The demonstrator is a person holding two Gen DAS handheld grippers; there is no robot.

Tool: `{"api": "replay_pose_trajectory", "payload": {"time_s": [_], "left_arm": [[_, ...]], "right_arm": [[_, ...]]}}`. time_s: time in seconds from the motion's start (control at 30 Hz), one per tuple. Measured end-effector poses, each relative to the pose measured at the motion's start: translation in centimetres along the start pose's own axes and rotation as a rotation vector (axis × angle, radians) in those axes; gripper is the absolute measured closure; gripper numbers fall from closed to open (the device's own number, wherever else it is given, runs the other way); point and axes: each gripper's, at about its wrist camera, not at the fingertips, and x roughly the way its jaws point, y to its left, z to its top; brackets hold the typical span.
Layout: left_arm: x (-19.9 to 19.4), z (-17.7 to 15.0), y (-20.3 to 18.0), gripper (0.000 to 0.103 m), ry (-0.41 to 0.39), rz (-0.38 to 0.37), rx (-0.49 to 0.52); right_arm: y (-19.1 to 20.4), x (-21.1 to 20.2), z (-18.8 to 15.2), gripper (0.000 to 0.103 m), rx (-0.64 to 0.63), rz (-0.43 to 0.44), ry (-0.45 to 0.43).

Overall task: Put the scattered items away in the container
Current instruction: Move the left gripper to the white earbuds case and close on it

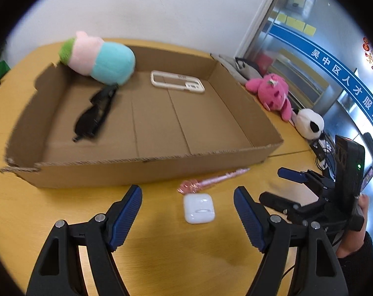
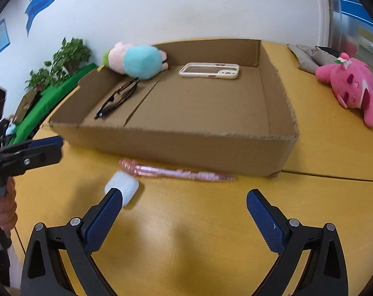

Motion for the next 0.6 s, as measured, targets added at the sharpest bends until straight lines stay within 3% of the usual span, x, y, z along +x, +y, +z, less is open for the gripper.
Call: {"api": "replay_pose_trajectory", "payload": {"time_s": [0.3, 0.37, 0.4, 0.5, 0.6], "left_arm": [[6.2, -1.8, -1.0, 0.032, 0.142, -0.034, -0.008], [7.3, -2.3, -0.8, 0.042, 0.176, -0.048, -0.021], [7.4, -2.4, -0.9, 0.042, 0.165, -0.046, -0.013], [7.8, -2.4, -1.2, 0.063, 0.191, -0.049, 0.008], [7.7, -2.7, -0.8, 0.063, 0.2, -0.076, -0.006]], "right_arm": [[0.6, 1.4, -1.1, 0.002, -0.011, 0.044, 0.05], [0.5, 1.7, -1.3, 0.002, -0.009, 0.053, 0.061], [0.6, 1.8, -1.4, 0.002, -0.009, 0.054, 0.067], [0.5, 2.1, -1.7, 0.002, -0.001, 0.059, 0.08], [0.3, 2.1, -1.7, 0.002, 0.011, 0.065, 0.079]]}}
